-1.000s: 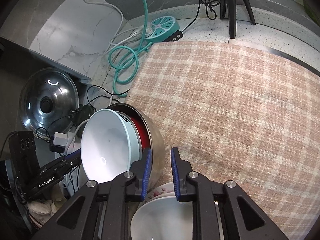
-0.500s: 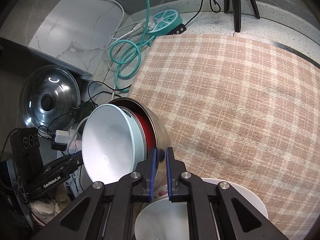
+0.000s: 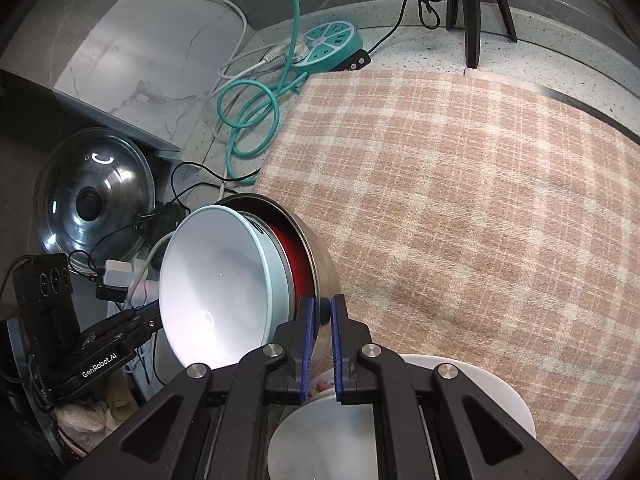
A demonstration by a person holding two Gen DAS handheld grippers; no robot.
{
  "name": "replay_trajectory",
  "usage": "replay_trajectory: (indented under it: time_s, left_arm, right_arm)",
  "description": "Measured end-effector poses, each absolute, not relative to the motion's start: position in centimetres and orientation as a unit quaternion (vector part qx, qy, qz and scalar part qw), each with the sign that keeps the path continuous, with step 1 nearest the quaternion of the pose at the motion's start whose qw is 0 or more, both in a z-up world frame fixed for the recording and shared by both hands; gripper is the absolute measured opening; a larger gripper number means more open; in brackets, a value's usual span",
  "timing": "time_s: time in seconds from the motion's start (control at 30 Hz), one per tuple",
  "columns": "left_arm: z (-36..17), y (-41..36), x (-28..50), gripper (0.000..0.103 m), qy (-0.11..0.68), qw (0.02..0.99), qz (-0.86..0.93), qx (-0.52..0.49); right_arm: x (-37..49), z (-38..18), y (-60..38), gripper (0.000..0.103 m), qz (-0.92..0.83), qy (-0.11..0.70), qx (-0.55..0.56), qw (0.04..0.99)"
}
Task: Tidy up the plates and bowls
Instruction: 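Grip the rim of the nested bowl stack with both grippers, then carry the nested bowl stack over the plate stack with both grippers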
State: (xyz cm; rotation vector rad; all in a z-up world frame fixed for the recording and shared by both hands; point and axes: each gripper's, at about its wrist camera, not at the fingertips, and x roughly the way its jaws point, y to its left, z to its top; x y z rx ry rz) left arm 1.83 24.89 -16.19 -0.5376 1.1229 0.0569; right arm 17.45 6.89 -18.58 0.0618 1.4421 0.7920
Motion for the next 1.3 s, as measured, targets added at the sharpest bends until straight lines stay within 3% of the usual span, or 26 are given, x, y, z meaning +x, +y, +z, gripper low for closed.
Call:
replay_trajectory:
  time_s: [1.3]
  left_arm:
    - [-11.0,21.4,1.2,0.01,0.49,0.847,0.0,-0.208]
  right_arm:
    - [15.6,-13.6,2.5,0.008,0.346,0.605,0.047,0.715]
